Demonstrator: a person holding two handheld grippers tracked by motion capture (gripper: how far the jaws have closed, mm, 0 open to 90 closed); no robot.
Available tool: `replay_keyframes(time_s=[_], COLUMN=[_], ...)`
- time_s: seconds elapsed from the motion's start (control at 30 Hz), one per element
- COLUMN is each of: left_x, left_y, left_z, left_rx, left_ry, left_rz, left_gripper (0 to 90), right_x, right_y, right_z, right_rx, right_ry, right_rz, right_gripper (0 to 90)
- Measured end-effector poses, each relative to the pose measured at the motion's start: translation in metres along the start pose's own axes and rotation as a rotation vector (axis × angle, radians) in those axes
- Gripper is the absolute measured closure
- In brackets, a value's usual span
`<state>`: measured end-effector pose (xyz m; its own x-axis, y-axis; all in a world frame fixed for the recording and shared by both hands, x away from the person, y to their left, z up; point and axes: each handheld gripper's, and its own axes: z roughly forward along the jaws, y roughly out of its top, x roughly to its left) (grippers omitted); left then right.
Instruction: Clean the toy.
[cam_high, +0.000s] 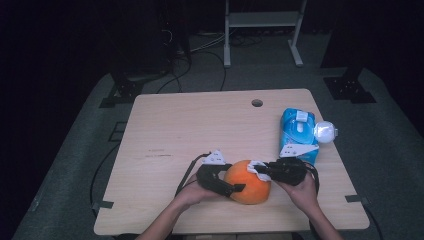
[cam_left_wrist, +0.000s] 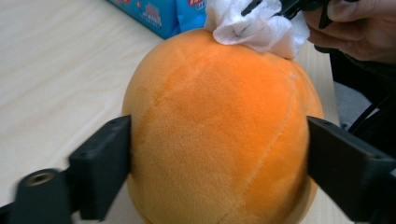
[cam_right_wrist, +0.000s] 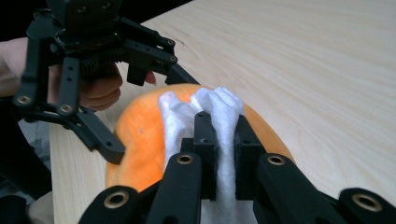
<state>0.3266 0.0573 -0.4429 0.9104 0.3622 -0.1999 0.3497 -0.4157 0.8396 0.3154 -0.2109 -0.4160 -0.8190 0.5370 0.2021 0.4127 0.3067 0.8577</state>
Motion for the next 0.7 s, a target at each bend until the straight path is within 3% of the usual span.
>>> replay_keyframes(time_s=[0.1,0.17,0.2,0.33,0.43,0.5,0.53,0.6,0.67,0.7], left_x=[-0.004,-0.01,-0.013,-0.016,-0.017,-0.014,-0.008,-0.001,0.004,0.004], left_y=[0.002,0.005,0.008,0.011,0.01,0.008,0.006,0.004,0.001,0.001], left_z=[0.0,-0.002,-0.003,-0.007,-0.005,-0.003,-0.003,-0.004,-0.004,-0.004], left_rx=[-0.004,-0.013,-0.029,-0.062,-0.052,-0.036,-0.036,-0.013,-0.017,-0.017], left_ry=[0.022,0.051,0.082,0.13,0.128,0.107,0.088,0.06,0.038,0.038], left_rz=[0.025,0.068,0.082,0.127,0.135,0.122,0.084,0.023,-0.019,-0.019], left_gripper=[22.6,23.9,27.1,29.9,25.7,21.2,12.0,5.8,5.5,9.8], right_x=[0.008,0.019,0.027,0.022,0.019,0.015,0.009,0.006,0.006,0.006], right_y=[0.004,0.01,0.014,0.016,0.014,0.01,0.006,0.004,0.004,0.004], right_z=[0.0,0.002,0.003,-0.003,-0.003,0.0,0.004,0.004,0.003,0.002], right_rx=[-0.005,-0.024,-0.026,-0.047,-0.039,-0.017,0.01,0.022,0.033,0.037], right_ry=[-0.004,0.025,0.011,-0.026,-0.034,-0.031,-0.007,-0.007,-0.007,-0.011], right_rz=[-0.032,-0.05,-0.084,-0.08,-0.074,-0.068,-0.038,-0.031,-0.035,-0.037], right_gripper=[82.6,82.5,82.5,82.5,82.5,82.6,82.6,82.7,82.7,82.7])
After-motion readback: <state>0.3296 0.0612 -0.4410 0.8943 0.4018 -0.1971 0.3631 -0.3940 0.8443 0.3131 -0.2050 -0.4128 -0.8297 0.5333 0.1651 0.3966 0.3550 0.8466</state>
